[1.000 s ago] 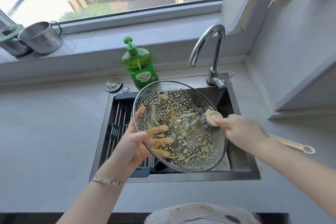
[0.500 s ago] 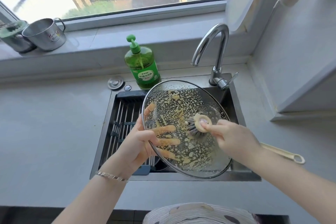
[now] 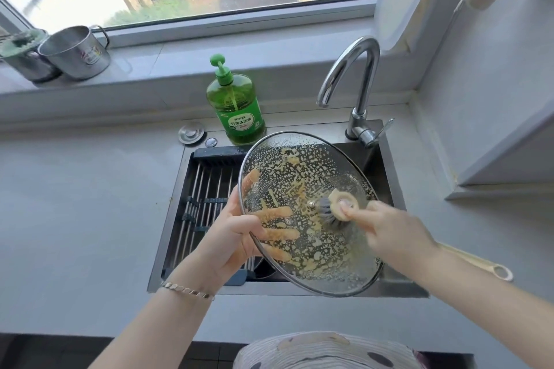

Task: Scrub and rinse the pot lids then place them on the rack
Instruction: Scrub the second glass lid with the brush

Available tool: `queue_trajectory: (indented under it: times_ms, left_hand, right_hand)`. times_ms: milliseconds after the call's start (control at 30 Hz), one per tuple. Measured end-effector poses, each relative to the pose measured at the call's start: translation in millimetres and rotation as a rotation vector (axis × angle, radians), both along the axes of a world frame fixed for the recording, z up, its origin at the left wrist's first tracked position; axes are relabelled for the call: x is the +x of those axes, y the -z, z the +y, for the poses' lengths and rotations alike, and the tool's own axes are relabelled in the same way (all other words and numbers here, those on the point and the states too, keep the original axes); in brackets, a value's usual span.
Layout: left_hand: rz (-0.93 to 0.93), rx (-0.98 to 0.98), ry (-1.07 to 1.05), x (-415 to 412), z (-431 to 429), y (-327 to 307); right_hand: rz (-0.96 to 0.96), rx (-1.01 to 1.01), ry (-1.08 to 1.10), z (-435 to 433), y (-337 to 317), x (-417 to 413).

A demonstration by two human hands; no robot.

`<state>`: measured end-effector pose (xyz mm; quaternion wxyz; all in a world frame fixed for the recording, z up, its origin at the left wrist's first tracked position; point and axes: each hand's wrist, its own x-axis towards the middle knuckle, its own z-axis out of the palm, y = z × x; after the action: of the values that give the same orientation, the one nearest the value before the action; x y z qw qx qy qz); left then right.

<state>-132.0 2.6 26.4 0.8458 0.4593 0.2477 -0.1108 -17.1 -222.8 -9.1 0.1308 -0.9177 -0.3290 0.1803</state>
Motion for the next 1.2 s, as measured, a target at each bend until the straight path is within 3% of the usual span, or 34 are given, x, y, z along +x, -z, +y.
queue_trajectory:
  times_ms: [67, 200, 333, 500, 633, 767, 933, 1067, 1200]
  left_hand:
    - [0.006, -0.001, -0.013, -1, 2, 1]
    - [-0.01, 0.006, -0.024, 0, 2, -2]
    - [-0.01, 0.019, -0.032, 4, 3, -6]
    - [-0.028, 0.014, -0.021, 7, -2, -10]
    - [-0.015, -0.001, 0.018, 9, -6, -9]
    - [-0.007, -0.018, 0.024, 5, -9, -7]
    - [0.013, 0.031, 0.056, 5, -9, -8]
    - [0.013, 0.052, 0.08, 6, -12, -9]
    - [0.021, 0.044, 0.107, 7, -11, -8]
  right_hand:
    - [0.08, 0.052, -0.096, -2, -3, -17]
    - [-0.023, -0.134, 0.127, -18, 12, 21]
    - [0.107, 0.032, -0.024, -4, 0, -12]
    - [-0.098, -0.066, 0.239, -11, 11, 35]
    - [-0.083, 0.069, 0.048, 11, 4, 11]
    - [-0.117, -0.028, 0.253, 2, 12, 47]
    - [-0.063, 0.117, 0.054, 16, 10, 7]
    - [-0.066, 0.094, 0.314, 9, 20, 36]
    - [-0.091, 0.191, 0.086, 23, 7, 13]
